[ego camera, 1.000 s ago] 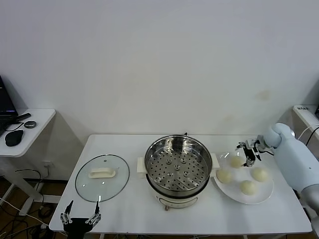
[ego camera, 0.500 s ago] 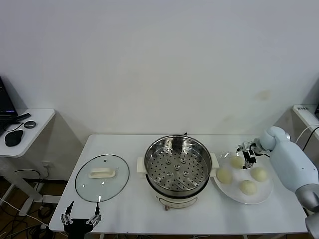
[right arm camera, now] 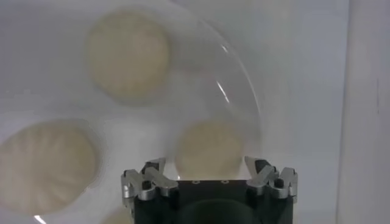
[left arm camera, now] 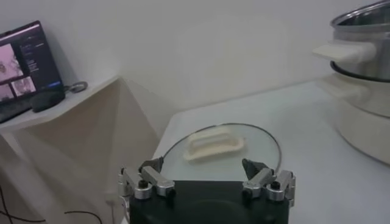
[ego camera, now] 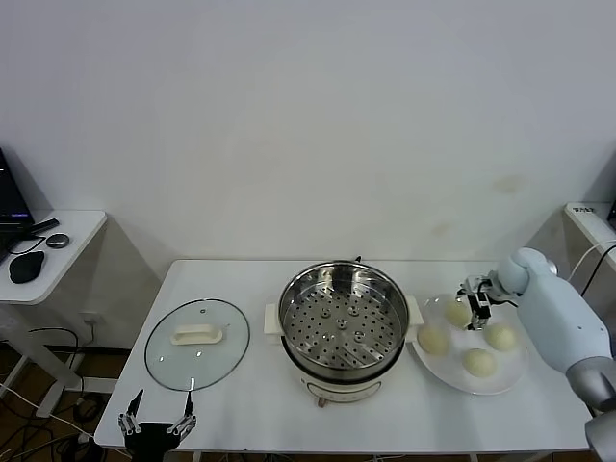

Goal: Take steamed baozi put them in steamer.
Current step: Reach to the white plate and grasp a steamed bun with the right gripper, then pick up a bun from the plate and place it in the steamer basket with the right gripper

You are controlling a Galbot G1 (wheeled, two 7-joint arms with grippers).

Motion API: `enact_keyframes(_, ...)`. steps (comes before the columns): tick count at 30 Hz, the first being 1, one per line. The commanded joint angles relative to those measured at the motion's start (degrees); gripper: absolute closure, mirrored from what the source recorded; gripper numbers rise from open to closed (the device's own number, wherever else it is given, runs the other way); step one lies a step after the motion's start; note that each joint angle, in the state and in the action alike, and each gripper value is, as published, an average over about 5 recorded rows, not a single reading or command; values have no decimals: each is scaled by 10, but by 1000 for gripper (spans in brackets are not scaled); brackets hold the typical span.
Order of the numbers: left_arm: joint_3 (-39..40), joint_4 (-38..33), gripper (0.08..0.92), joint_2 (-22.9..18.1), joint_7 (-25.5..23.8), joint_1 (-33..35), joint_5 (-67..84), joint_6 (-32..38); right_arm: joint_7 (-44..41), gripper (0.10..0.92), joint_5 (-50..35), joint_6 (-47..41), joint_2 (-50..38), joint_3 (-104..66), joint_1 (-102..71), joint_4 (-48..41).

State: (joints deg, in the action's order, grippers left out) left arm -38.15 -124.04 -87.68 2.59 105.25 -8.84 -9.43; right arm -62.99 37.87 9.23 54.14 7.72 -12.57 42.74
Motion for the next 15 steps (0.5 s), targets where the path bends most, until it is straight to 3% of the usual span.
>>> enact_keyframes(1,0,1,177,0,0,0,0,0,2,292,1,-4,0,0,-1,-2)
enact_keyframes(7,1,1,177,0,0,0,0,0,3,427,2,-3,5,0,4,-10)
enact_keyframes(15,2,3,177,0,0,-2,0,0,2,512,-4,-3,4,1,12,-12)
